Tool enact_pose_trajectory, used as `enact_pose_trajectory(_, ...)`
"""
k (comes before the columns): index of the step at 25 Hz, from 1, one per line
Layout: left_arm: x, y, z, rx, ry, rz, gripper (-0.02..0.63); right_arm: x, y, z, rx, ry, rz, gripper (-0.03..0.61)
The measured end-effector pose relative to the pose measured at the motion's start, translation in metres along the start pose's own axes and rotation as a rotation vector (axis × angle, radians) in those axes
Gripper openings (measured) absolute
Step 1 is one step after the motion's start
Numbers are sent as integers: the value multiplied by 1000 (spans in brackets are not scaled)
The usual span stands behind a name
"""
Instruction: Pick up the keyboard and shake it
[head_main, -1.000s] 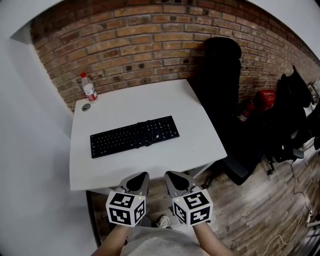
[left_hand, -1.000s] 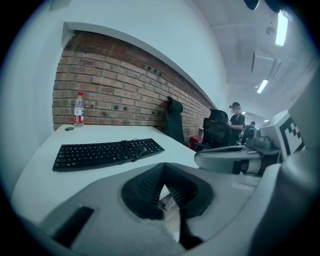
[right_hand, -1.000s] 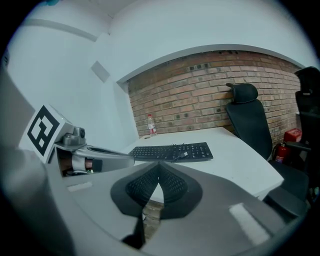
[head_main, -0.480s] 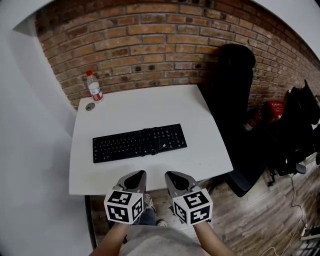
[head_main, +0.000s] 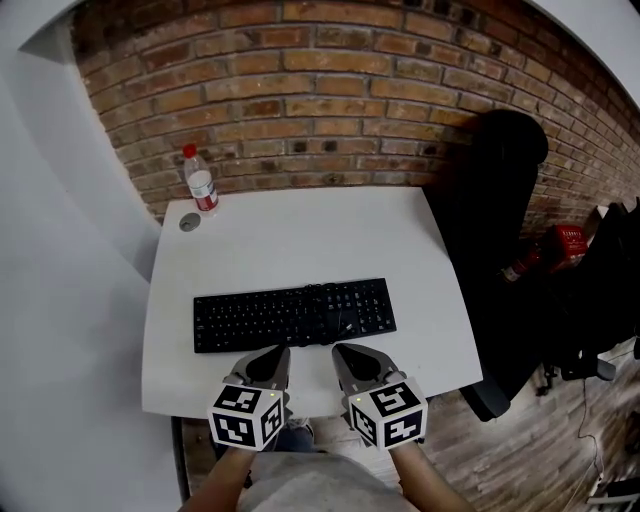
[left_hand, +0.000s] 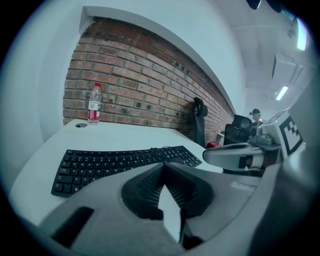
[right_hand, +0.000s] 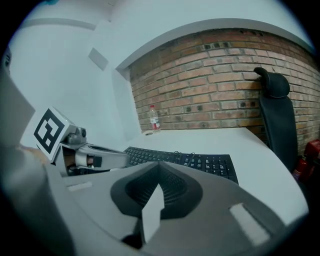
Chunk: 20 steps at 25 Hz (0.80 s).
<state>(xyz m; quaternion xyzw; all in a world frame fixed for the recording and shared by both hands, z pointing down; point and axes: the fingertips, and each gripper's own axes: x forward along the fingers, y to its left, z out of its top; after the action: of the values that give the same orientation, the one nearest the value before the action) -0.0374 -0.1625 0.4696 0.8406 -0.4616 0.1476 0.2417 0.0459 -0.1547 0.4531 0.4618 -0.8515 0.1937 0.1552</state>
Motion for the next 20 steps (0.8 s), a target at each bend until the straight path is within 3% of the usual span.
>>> enact_pose_trajectory(8, 27, 56, 18, -31, 12, 24, -3, 51, -25, 18, -2, 38, -4, 11)
enact_pose_trajectory(13, 35, 92, 24, -49, 23, 44, 62, 76, -47, 22, -17, 70, -34, 12)
enact_pose_trajectory(20, 35, 148, 22, -56, 58, 126, 168, 94, -82, 21, -37, 127, -87, 73)
